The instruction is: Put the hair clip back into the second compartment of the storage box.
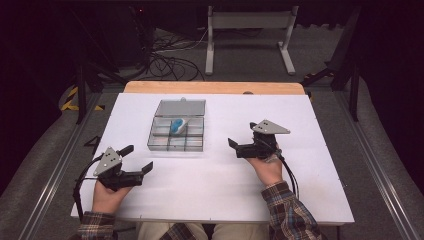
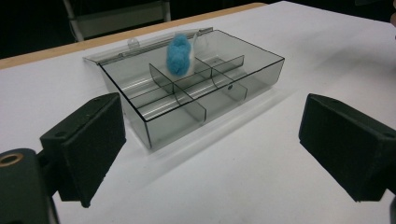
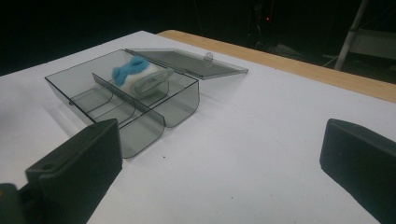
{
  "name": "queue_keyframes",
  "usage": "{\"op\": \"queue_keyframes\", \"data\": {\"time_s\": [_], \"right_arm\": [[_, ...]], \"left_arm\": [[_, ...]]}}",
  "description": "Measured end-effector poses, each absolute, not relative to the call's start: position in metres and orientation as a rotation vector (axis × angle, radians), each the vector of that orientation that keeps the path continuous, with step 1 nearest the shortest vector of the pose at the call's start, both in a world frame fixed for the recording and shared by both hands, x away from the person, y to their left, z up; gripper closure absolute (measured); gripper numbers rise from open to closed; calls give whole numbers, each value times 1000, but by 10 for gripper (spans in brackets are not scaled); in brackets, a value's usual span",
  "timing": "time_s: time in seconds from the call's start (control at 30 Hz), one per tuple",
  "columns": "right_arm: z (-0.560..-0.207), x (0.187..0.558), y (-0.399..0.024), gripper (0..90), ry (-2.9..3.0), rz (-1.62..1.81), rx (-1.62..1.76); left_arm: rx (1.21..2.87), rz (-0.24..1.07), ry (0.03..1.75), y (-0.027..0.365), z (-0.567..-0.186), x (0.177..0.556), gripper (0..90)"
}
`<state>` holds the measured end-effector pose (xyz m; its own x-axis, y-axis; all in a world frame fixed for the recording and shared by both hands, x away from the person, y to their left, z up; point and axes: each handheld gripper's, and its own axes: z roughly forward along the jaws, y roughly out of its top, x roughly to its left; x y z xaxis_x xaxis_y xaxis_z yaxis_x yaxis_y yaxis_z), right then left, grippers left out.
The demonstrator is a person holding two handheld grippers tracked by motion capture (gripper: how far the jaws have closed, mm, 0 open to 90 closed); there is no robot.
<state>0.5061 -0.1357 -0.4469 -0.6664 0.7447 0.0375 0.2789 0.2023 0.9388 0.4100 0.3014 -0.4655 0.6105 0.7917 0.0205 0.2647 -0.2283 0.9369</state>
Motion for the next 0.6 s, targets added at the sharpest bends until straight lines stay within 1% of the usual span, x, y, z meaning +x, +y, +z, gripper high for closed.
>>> {"op": "queue_keyframes", "data": {"time_s": [0.6], "right_arm": [[-449,496,-160,0,2004,1495,962]], "left_arm": [[1776,627,869,301,-466,410,74]]}}
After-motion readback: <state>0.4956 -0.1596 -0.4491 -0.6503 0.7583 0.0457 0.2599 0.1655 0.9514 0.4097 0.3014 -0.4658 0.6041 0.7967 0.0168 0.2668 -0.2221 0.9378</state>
